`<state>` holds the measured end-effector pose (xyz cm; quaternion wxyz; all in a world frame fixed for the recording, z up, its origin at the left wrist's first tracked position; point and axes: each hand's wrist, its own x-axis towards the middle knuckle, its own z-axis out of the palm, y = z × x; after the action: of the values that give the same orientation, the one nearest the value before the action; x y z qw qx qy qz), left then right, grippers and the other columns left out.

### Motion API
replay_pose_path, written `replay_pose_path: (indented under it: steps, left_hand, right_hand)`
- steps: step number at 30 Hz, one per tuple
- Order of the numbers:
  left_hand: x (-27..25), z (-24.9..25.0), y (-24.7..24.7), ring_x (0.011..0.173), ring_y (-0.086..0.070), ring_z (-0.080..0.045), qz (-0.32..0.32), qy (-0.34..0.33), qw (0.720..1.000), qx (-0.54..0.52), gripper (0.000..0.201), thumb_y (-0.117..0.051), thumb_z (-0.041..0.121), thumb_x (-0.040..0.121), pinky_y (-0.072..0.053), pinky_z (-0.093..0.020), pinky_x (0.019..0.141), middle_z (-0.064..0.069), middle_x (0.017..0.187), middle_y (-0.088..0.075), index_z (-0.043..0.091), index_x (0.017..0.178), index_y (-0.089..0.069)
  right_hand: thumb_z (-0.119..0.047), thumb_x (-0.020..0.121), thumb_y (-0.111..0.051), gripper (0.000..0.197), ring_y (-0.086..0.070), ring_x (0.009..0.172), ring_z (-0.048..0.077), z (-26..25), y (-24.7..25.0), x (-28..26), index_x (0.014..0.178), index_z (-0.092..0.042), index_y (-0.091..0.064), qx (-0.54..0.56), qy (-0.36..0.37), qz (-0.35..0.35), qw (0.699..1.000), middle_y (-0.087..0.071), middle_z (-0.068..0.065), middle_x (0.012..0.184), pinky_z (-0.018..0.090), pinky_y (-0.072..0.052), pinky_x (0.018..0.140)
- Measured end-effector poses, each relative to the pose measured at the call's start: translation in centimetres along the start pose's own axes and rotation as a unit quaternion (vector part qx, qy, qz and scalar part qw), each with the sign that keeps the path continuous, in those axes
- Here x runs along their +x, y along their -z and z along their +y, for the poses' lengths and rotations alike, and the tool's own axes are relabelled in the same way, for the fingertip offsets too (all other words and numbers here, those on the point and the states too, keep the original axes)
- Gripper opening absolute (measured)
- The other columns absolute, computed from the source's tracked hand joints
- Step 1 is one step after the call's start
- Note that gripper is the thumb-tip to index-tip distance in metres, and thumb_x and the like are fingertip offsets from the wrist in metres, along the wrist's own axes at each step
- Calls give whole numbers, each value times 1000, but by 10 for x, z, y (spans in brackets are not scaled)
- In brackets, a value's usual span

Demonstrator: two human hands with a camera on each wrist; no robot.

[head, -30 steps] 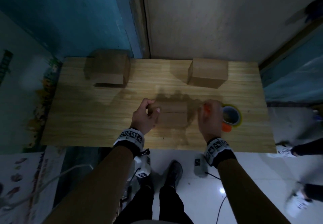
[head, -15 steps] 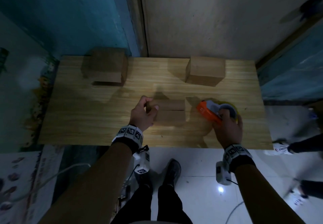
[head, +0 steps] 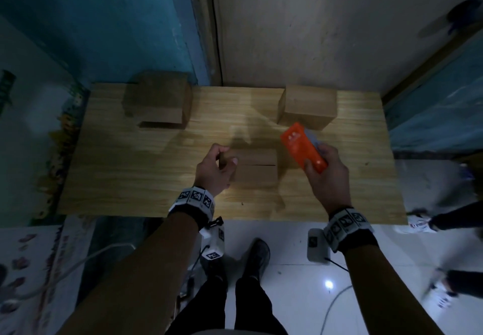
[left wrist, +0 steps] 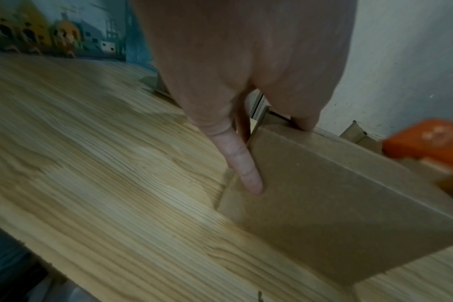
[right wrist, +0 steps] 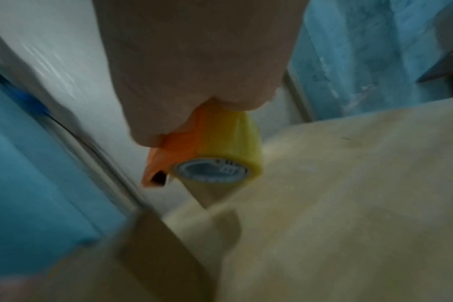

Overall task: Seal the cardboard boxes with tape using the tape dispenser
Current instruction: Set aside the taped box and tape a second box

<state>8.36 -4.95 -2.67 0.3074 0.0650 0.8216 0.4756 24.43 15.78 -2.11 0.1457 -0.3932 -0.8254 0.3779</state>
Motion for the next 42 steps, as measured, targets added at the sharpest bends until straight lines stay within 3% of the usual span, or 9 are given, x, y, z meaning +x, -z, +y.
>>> replay_pose_path:
  steps: [2,4,9,12,17,23,33,38,42]
  left_hand:
    - [0,-1,1,76,-65,-10,1,-11,1000,-3,22,-65,30,92,-61,-42,57,8,108,-59,27,110,-53]
    - [0,-2,1,77,-66,-9,2,-13,1000,-9,22,-66,30,92,-61,-42,56,7,107,-61,26,109,-54]
    - [1,-1,1,74,-65,-9,10,-5,1000,0,30,-67,30,91,-62,-38,57,12,100,-57,28,118,-55]
    - [3,-2,0,80,-66,-14,12,28,999,-12,45,-69,29,89,-62,-38,62,7,108,-57,27,131,-52]
    - [5,-8,3,82,-69,-16,3,19,999,-29,33,-70,31,87,-62,-41,63,3,100,-70,37,118,-59]
    - [0,-5,5,88,-69,-18,-9,11,997,-70,40,-73,27,86,-62,-43,63,3,104,-69,61,100,-56]
    - [-14,-24,9,113,-59,-17,-50,42,970,-232,47,-64,16,93,-56,-45,88,8,120,-60,30,137,-52]
    - [-17,-32,13,116,-59,-24,-29,106,938,-328,21,-56,18,98,-55,-51,89,-2,120,-66,27,112,-69]
    - [-14,-30,18,117,-57,-23,3,156,918,-365,31,-42,36,100,-54,-53,91,-7,119,-65,16,109,-65]
  right_hand:
    - [-20,88,-71,38,-62,83,-3,-29,3,5,124,-19,-60,42,21,-1,999,-66,-11,103,17,-50,74]
    - [-21,84,-75,34,-61,80,-12,-55,5,10,116,-24,-64,77,58,-18,995,-63,-24,92,10,-50,70]
    - [-23,82,-74,16,-65,78,-1,-101,-8,18,94,-30,-66,103,132,-119,979,-69,-16,86,14,-50,69]
    - [-24,83,-74,5,-66,75,6,-111,-24,19,85,-24,-69,90,144,-189,967,-70,-9,81,19,-52,67]
    - [-26,84,-73,11,-67,70,16,-108,-34,28,78,-18,-70,76,130,-225,963,-70,0,74,29,-53,62]
    - [-35,85,-72,15,-59,62,-1,-110,-32,40,77,-23,-70,11,126,-249,960,-65,-12,68,17,-46,55]
    - [-42,81,-70,19,-62,66,5,-116,-43,40,71,-27,-67,-38,137,-228,963,-65,-11,68,29,-51,61]
    - [-47,79,-67,24,-62,66,10,-122,-51,36,67,-26,-64,-76,156,-219,960,-65,-9,66,32,-53,61]
    - [-52,78,-64,29,-62,67,13,-128,-56,32,63,-28,-60,-113,163,-206,958,-64,-8,66,29,-50,60]
